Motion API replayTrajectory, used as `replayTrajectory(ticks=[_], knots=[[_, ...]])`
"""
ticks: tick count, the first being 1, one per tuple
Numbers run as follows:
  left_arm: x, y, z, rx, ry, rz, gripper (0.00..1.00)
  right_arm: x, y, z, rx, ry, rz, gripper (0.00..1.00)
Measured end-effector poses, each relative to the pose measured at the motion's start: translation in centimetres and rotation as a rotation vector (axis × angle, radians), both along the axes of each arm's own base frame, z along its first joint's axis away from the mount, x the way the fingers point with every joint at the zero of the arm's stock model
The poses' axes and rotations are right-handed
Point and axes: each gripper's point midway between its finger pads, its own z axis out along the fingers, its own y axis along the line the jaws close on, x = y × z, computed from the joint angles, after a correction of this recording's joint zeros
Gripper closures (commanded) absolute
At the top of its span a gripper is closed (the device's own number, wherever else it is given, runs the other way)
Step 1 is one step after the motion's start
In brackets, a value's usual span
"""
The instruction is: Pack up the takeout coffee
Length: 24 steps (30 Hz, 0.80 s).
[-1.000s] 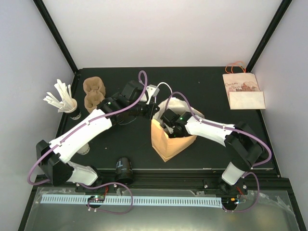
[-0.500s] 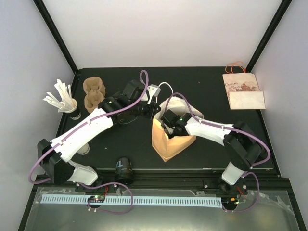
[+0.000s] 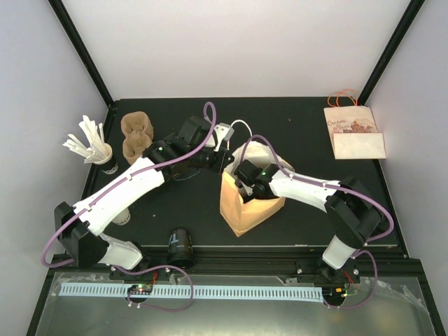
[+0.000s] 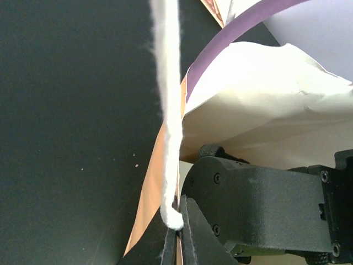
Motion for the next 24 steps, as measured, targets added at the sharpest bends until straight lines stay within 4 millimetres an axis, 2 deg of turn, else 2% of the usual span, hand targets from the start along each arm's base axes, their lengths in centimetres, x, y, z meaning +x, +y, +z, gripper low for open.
replayTrajectory(ticks=[5,10,14,19,24], knots=[[-0.1,-0.1,0.2,-0.001,-0.002,-0.013,0.98,-0.2,-0.5,1.0,-0.018,0.002,-0.001,0.00],[0.2,-0.4,1.7,-0.026,-0.041,-0.021,0.99,0.1,0.0,3.7,0.001,-0.014,0.003,0.00],[0.2,-0.6,2.1,-0.031,-0.053,-0.029,0.98,0.5,0.4,6.3,0.034,-0.045,0.001,0.00],[0.1,-0.8,1.9,-0.032,-0.045,-0.045,0.98,0.9,0.9,9.2,0.070,-0.079,0.000,0.00],[0.2,-1.2,0.9,-0.014,-0.022,-0.062,0.98,1.5,1.1,12.2,0.101,-0.124,-0.003,0.00]])
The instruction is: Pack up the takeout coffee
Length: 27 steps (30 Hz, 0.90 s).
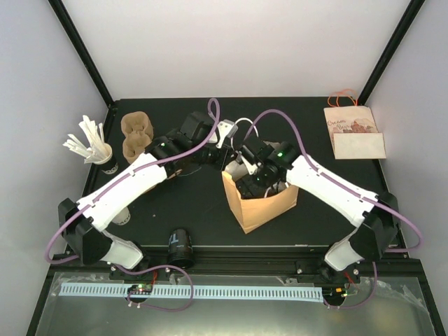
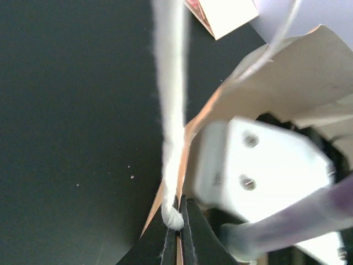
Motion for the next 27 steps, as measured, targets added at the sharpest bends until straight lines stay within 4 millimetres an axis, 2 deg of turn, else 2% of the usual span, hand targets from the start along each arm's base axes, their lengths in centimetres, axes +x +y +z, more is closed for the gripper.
replayTrajectory(ticks=[3,6,10,14,18,20,23,25,27], knots=[[-0.1,0.0,-0.3,0.010,0.006,-0.007,0.98,0.6,0.0,2.8,0.030,-0.056,-0.013,0.00],[-0.4,0.2,-0.5,0.025,0.015,-0.015,0.99,1.4,0.6,7.3,0.118,-0.156,-0.018,0.00],[-0.4,0.3,-0.2,0.035,0.000,-0.023,0.98,1.3,0.3,12.9,0.241,-0.272,-0.018,0.00],[-0.1,0.5,0.4,0.051,-0.038,-0.028,0.98,0.6,-0.1,16.5,0.347,-0.353,-0.012,0.00],[0.1,1.3,1.1,0.086,-0.108,-0.029,0.98,-0.3,-0.3,19.8,0.470,-0.423,-0.001,0.05],[0.1,1.8,1.9,0.098,-0.159,-0.035,0.99,-0.9,-0.8,21.0,0.514,-0.450,-0.003,0.09],[-0.1,2.5,3.6,0.111,-0.263,-0.046,0.98,-1.5,-2.0,21.9,0.543,-0.482,-0.037,0.20],[-0.4,3.0,4.6,0.123,-0.338,-0.050,0.98,-1.4,-2.8,21.5,0.541,-0.484,-0.070,0.30],[-0.9,3.6,5.4,0.140,-0.423,-0.051,0.98,-1.3,-3.4,20.0,0.519,-0.470,-0.097,0.36]])
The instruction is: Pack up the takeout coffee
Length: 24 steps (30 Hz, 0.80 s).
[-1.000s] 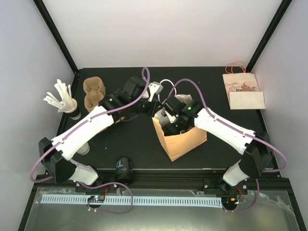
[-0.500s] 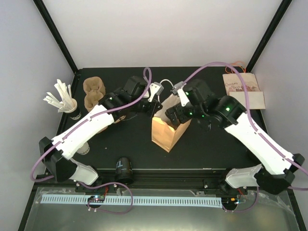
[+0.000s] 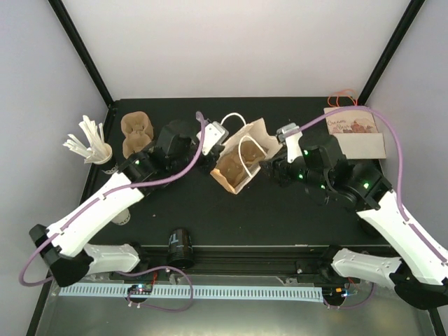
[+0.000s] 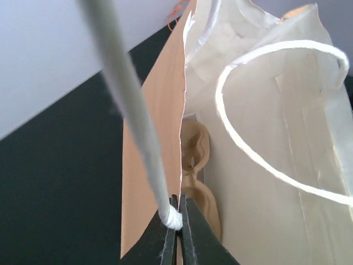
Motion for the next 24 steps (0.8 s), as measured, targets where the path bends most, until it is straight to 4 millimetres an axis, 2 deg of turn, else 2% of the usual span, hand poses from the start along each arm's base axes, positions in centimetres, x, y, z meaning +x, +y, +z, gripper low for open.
replayTrajectory(ticks=[3,6,9,18,22,24], knots=[[-0.9,0.2,-0.1,0.032,-0.109,-0.023,0.98,-0.3,-0.6,-3.6,-0.022,0.052,-0.019,0.37],[-1.5,-0.2,-1.9,0.106,-0.179,-0.047,0.99,-1.0,-0.9,-6.6,-0.032,0.100,-0.013,0.39],[-1.6,-0.8,-3.7,0.187,-0.227,-0.065,0.98,-1.6,-0.8,-8.4,-0.016,0.114,0.005,0.39],[-2.3,-2.0,-3.2,0.246,-0.337,-0.093,0.98,-2.6,0.2,-9.7,0.035,0.086,0.096,0.43],[-3.0,-2.3,-3.7,0.260,-0.349,-0.114,0.98,-2.6,0.5,-10.1,0.030,0.072,0.119,0.45],[-3.3,-2.3,-3.8,0.262,-0.354,-0.124,0.98,-2.6,0.5,-9.9,0.037,0.057,0.127,0.51]])
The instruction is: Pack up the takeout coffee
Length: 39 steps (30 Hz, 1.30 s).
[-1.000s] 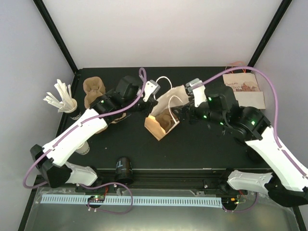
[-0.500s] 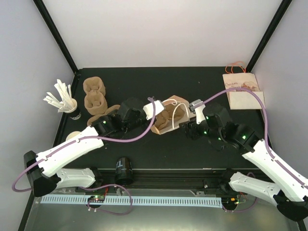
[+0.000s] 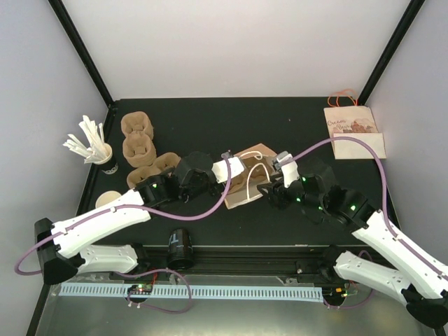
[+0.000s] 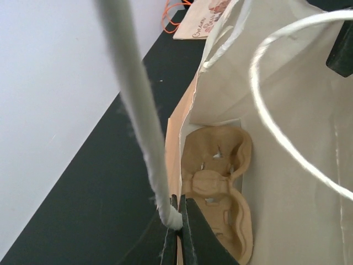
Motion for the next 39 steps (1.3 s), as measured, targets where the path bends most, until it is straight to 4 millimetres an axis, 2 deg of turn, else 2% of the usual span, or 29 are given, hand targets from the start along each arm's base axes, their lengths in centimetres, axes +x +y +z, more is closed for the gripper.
replayTrajectory(ticks=[5,9,12,18,26,30,34,36,39], knots=[[-0.6,-0.2,0.1,-0.006,-0.012,-0.021,0.98,-0.9,0.6,0.7,0.033,-0.042,0.078,0.62],[-0.9,-0.4,0.0,-0.001,-0.016,-0.033,0.98,-3.3,1.8,1.0,0.090,-0.071,0.250,0.69],[-1.0,-0.4,0.0,-0.001,-0.018,-0.033,0.98,-5.5,2.6,0.3,0.124,-0.066,0.387,0.73],[-0.9,-0.2,0.3,-0.006,-0.026,-0.024,0.98,-8.9,3.8,-2.8,0.144,0.040,0.572,0.71],[-0.7,0.1,0.6,-0.012,-0.042,-0.010,0.98,-12.1,4.7,-7.5,0.075,0.168,0.670,0.64],[-1.0,0.5,0.8,-0.025,-0.051,-0.011,0.98,-12.6,5.3,-9.5,0.015,0.230,0.673,0.62],[-1.5,0.7,0.7,-0.040,-0.058,-0.020,0.99,-12.5,5.8,-12.3,-0.076,0.308,0.645,0.61],[-1.7,0.8,0.3,-0.044,-0.059,-0.026,0.98,-12.2,5.8,-13.8,-0.123,0.342,0.618,0.57],[-2.1,0.9,-0.7,-0.031,-0.047,-0.036,0.98,-11.8,5.5,-14.7,-0.162,0.361,0.588,0.49]])
